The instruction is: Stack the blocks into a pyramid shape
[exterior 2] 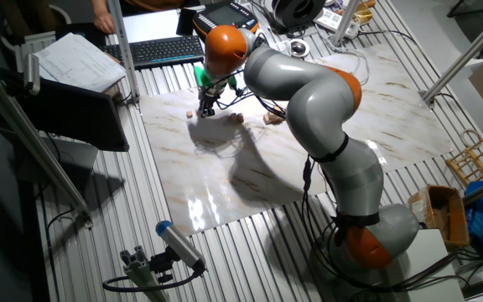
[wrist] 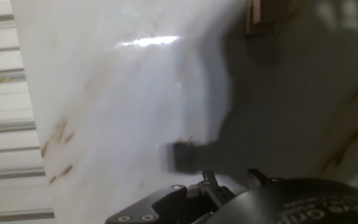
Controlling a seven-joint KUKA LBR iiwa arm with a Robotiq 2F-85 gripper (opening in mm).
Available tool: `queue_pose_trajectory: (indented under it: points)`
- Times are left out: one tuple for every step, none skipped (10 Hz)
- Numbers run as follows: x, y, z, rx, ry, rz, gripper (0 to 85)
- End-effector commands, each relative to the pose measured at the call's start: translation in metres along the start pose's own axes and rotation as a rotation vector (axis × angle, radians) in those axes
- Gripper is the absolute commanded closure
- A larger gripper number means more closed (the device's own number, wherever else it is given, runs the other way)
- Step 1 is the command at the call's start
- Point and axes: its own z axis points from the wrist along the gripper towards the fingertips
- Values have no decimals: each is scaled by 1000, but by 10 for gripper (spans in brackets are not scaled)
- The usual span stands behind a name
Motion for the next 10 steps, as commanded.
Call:
queue_pose_trajectory:
  points:
    - [0, 1, 1, 0, 5, 0, 510]
    - [-1, 1, 2, 1, 22, -4, 510]
    - [-1, 0, 1, 12, 21, -29, 340]
    - [-1, 0, 1, 14, 5, -70, 340]
    - [-1, 0, 1, 21, -8, -101, 340]
    - [-1, 0, 1, 34, -6, -126, 340]
    - [-1, 0, 1, 42, -12, -140, 340]
    - [-1, 0, 1, 43, 5, -144, 340]
    - [-1, 0, 1, 46, 28, -136, 340]
    - [3, 2, 2, 45, 20, -121, 340]
